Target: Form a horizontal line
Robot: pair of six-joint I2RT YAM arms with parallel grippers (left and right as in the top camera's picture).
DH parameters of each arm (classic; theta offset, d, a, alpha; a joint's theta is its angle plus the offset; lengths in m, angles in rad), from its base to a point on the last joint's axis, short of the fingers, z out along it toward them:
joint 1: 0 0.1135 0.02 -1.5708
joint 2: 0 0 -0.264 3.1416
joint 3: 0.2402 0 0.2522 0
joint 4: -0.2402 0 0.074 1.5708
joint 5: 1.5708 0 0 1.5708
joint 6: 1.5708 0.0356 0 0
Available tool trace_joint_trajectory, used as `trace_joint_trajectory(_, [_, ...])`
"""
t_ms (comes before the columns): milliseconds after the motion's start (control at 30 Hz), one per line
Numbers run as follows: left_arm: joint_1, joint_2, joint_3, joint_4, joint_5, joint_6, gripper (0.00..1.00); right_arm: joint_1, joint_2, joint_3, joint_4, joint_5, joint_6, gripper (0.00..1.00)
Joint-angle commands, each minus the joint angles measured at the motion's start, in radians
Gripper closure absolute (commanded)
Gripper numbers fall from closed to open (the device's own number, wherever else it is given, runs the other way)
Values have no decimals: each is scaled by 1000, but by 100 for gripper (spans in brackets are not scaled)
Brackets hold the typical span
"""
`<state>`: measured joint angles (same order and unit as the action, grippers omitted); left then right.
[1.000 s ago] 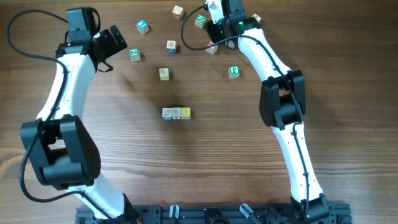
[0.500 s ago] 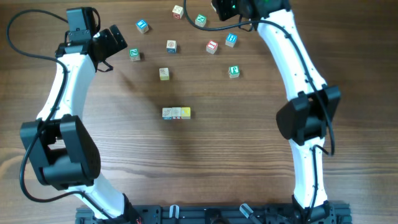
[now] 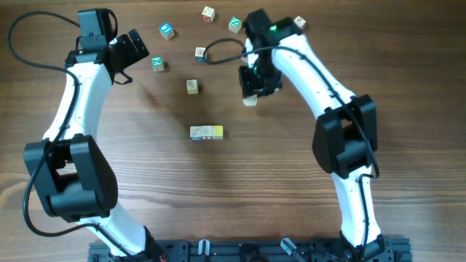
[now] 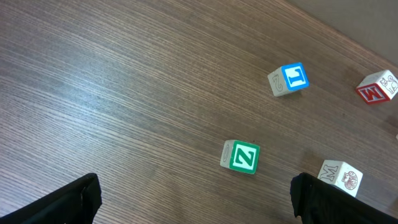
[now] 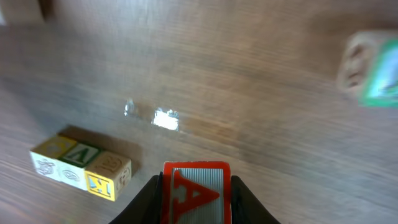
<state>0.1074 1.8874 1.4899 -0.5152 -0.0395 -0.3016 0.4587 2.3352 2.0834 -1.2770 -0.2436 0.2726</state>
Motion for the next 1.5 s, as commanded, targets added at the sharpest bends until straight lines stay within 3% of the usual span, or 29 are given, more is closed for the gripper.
trace_joint_trajectory(0, [-2, -2, 3, 3, 2, 5, 0, 40, 1, -64, 36, -13, 19, 76])
trace_joint_trajectory(467, [-2, -2, 3, 3, 2, 5, 0, 100, 2, -80, 90, 40, 97, 70])
trace_joint_trajectory(600, [-2, -2, 3, 3, 1, 5, 0, 100, 2, -80, 67, 40, 97, 57])
trace_joint_trajectory(767, [-2, -2, 3, 3, 2, 5, 0, 100, 2, -81, 60, 41, 97, 47])
trace_joint_trajectory(900, [-2, -2, 3, 3, 1, 5, 0, 100, 2, -81, 96, 120, 106, 47])
trace_joint_trajectory(1067, [-2, -2, 3, 3, 2, 5, 0, 101, 2, -81, 137, 34, 117, 48])
trace_joint_trajectory(1167, [-2, -2, 3, 3, 2, 5, 0, 123, 2, -81, 166, 22, 194, 48])
trace_joint_trajectory(1333, [-2, -2, 3, 3, 2, 5, 0, 195, 5, -81, 171, 184, 288, 28])
trace_joint_trajectory(1400, [-2, -2, 3, 3, 2, 5, 0, 210, 5, -81, 206, 183, 307, 0])
trace_joint_trajectory(1467, [-2, -2, 3, 3, 2, 5, 0, 212, 5, -81, 222, 176, 362, 0])
